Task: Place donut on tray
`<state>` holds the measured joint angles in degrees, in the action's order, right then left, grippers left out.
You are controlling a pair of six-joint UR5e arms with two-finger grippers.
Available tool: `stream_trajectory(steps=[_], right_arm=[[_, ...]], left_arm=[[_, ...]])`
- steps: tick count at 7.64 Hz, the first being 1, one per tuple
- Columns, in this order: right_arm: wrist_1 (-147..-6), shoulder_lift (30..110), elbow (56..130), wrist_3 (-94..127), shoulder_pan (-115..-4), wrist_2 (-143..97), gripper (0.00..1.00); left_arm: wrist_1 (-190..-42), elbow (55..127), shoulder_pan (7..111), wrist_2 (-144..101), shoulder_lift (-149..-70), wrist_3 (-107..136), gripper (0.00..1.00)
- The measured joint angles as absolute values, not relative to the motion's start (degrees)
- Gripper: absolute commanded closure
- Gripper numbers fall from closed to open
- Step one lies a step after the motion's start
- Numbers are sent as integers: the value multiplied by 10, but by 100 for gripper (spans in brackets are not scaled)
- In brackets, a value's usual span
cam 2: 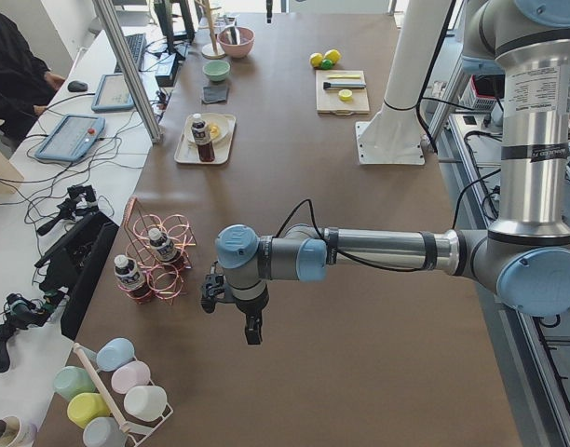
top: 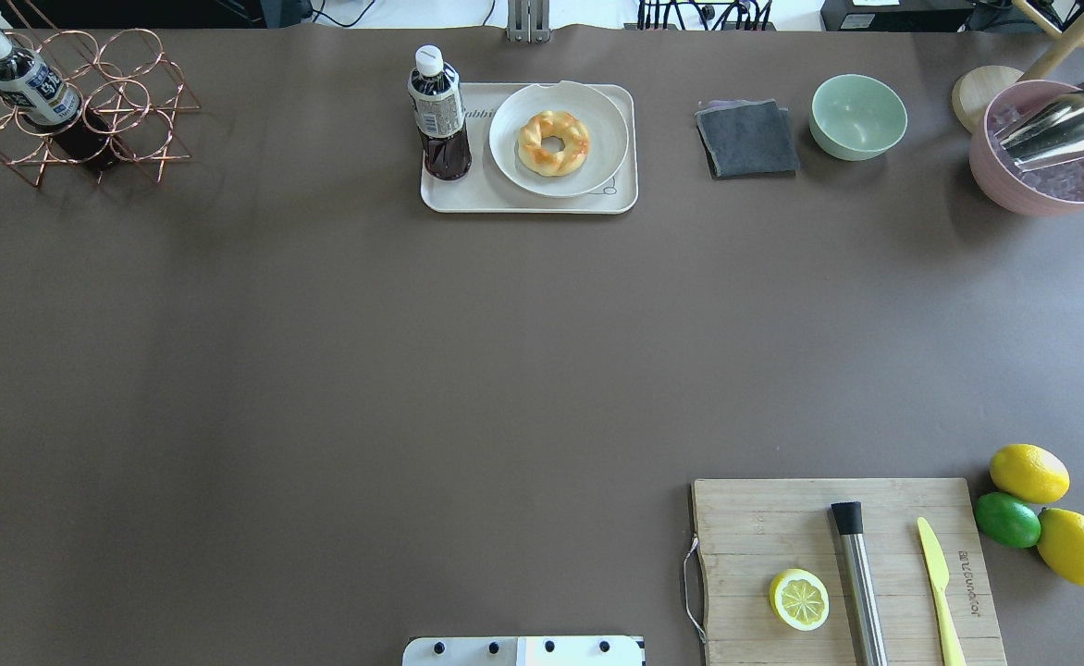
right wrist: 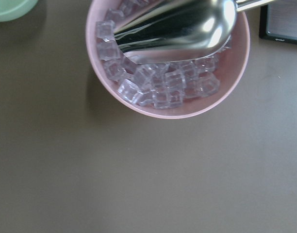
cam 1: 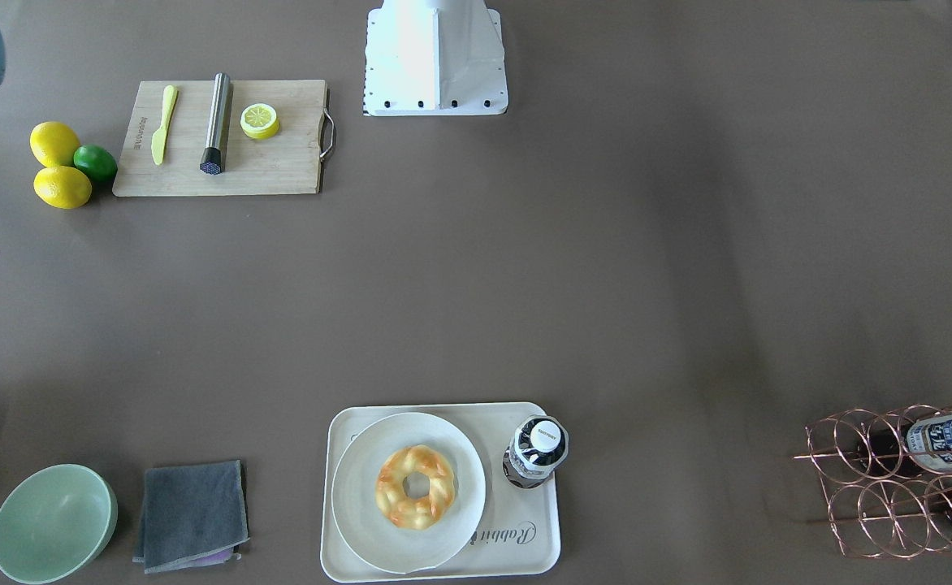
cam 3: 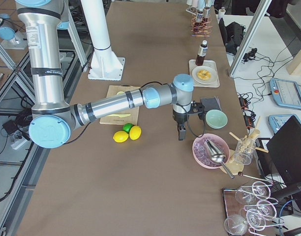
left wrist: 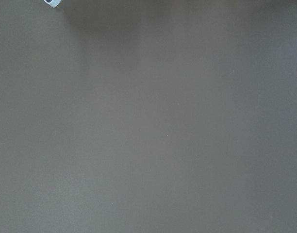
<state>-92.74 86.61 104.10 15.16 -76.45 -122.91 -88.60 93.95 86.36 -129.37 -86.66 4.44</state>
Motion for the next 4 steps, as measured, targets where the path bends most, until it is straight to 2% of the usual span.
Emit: stream_trajectory(steps=[2, 4], right_arm=[[-937, 870, 964, -14, -864, -1299, 0], [-939, 869, 902, -98, -915, -1331, 0]], left_arm=[[-887, 936, 863, -1293, -867, 44, 2], [-887, 935, 864, -1293, -867, 43, 2]])
